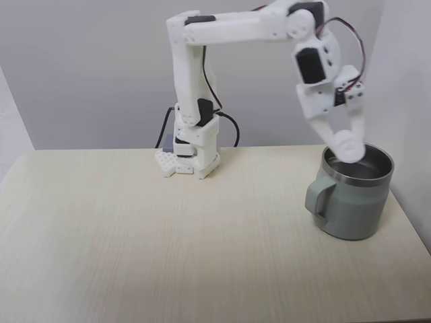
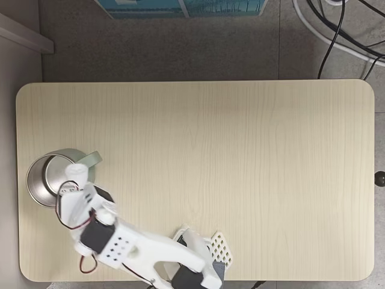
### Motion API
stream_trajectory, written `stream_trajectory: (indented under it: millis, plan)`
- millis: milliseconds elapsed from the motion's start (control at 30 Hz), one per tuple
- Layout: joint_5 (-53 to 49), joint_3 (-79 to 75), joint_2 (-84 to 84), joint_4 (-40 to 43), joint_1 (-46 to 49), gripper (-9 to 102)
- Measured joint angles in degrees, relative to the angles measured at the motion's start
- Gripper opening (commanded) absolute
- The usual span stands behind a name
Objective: Grasp a dressing and put it in the cup.
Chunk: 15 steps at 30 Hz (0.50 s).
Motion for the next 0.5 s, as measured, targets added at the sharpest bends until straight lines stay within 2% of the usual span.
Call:
stream_trajectory:
  millis: [300, 367, 433, 500]
  plan:
    - [1.5, 0.0, 2.6, -2.7, -1.3, 0]
    - [1.5, 0.0, 2.6, -2.7, -1.0, 8]
    - [1.5, -0.5, 2.6, -2.7, -2.0, 21]
    - [0.4, -2.0, 1.8, -2.7, -2.8, 28]
